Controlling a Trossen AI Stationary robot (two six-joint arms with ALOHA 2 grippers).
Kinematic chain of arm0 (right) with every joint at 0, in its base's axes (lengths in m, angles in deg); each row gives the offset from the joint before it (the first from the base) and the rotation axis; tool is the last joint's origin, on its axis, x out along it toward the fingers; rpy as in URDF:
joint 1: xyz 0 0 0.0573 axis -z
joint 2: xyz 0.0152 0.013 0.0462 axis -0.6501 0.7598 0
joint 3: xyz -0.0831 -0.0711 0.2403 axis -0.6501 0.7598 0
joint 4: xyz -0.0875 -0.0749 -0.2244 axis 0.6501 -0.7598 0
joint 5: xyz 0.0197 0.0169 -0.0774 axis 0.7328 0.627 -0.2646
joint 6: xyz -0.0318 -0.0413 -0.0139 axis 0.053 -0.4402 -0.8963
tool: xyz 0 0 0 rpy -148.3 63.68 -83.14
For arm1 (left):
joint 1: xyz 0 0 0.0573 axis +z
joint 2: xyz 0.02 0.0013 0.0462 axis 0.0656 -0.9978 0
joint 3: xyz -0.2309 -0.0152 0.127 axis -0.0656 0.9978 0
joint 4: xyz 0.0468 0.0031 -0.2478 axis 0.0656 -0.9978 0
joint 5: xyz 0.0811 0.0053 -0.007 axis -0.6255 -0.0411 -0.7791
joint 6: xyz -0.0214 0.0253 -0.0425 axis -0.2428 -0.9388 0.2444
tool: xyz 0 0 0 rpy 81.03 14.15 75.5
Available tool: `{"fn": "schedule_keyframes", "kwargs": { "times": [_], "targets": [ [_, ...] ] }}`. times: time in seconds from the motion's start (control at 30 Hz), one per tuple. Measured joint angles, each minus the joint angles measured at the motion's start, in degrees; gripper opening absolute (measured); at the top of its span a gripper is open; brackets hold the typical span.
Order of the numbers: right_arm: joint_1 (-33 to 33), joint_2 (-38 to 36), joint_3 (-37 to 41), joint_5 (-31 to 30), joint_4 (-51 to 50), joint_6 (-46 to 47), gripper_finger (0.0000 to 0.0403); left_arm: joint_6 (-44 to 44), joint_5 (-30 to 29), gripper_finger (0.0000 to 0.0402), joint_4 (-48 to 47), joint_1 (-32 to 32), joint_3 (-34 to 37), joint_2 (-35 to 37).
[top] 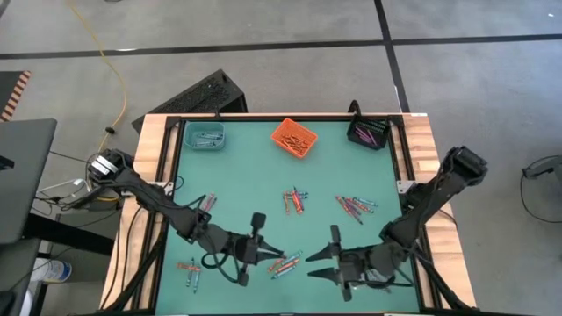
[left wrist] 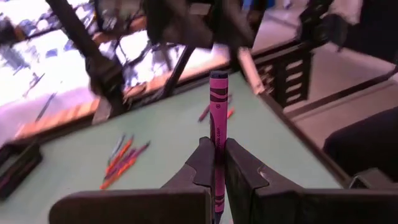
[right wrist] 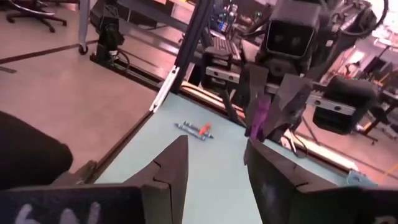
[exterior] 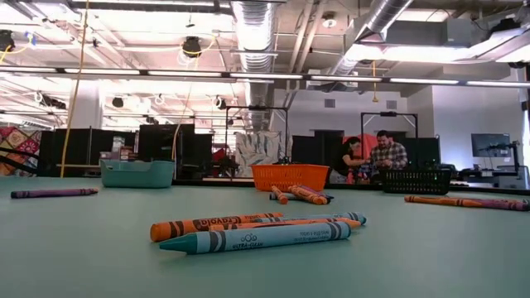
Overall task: Sort crayons
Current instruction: Put the violet crayon into the black bin
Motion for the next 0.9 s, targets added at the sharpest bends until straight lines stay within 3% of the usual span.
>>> {"fn": "schedule_keyframes", "kwargs": {
  "times": [0.3,0.5,0.9],
  "targets": [
    [3.1,5.6,0.0,0.8,13.3,-7.0,0.0162,-3.4,2.5,0.0002,7.2,-0.3,0.1,-5.1],
    [3.8,7.5,0.0,5.7,15.6,-7.0,0.0162,-5.9,1.4,0.0002,12.1,-0.3,0.1,-8.2],
    [5.3,7.8,0.0,8.6,16.0,-3.6,0.0162,-8.9,0.5,0.0002,13.8,-0.6,0.1,-8.4]
  ]
}}
